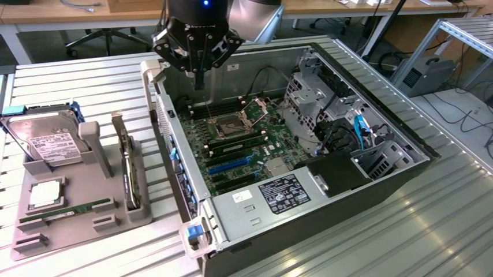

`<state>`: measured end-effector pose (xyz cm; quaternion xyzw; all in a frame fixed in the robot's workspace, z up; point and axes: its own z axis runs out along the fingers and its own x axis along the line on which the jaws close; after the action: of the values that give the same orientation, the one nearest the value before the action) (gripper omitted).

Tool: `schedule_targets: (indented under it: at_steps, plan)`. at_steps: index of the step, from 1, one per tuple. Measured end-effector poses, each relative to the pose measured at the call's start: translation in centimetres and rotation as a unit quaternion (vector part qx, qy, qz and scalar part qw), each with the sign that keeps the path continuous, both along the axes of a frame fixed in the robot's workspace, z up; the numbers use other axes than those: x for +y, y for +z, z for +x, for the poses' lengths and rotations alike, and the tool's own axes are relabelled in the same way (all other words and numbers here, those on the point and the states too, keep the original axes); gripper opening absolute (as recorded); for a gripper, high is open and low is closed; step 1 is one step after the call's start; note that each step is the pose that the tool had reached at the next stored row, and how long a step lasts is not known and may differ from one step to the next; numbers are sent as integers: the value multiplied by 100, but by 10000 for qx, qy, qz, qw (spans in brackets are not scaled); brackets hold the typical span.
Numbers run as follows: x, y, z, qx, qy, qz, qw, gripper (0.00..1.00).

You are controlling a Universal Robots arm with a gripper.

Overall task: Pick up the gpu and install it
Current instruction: 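Reach for the gpu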

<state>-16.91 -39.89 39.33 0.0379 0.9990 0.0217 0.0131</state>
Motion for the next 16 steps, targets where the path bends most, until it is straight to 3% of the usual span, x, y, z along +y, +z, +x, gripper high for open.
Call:
schedule_targets:
  at_steps: [16]
  plan:
    - [0, 0, -36, 0, 0, 0, 10000, 11]
